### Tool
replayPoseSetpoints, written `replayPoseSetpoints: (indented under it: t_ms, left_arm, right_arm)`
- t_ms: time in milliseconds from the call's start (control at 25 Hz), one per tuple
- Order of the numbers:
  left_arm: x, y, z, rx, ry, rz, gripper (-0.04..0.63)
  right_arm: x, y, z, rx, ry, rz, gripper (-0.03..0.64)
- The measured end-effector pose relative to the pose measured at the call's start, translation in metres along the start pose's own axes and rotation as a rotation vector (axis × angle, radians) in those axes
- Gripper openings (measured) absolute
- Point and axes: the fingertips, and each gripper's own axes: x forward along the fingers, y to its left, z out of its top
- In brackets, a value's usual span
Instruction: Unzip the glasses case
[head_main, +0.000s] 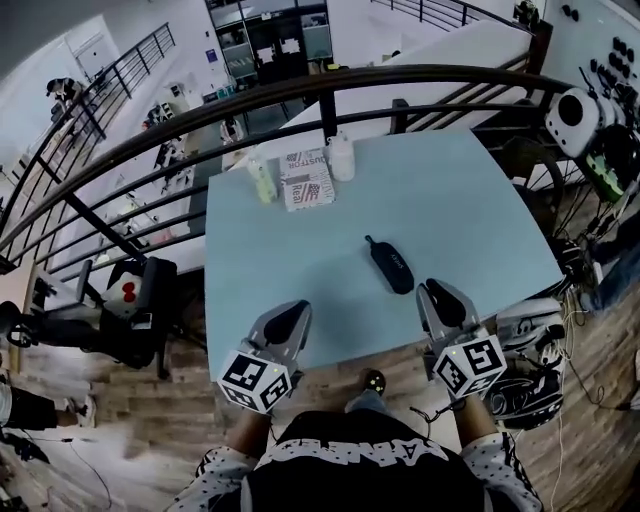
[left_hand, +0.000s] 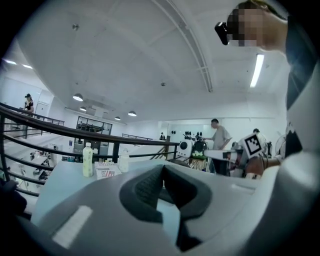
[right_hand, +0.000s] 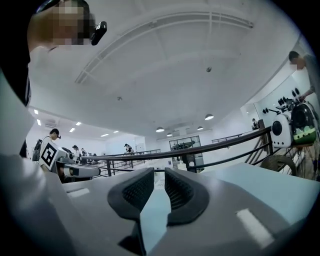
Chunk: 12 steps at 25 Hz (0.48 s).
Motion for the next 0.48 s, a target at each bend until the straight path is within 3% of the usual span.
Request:
replayPoseSetpoints:
  t_ms: [480]
  left_arm:
    - [0.066,0.006,0.005,0.001,-0.02,0.082,0.0]
  right_arm:
    - [0.056,-0.06,-0.027,-0.017,0.08,0.055,0.124]
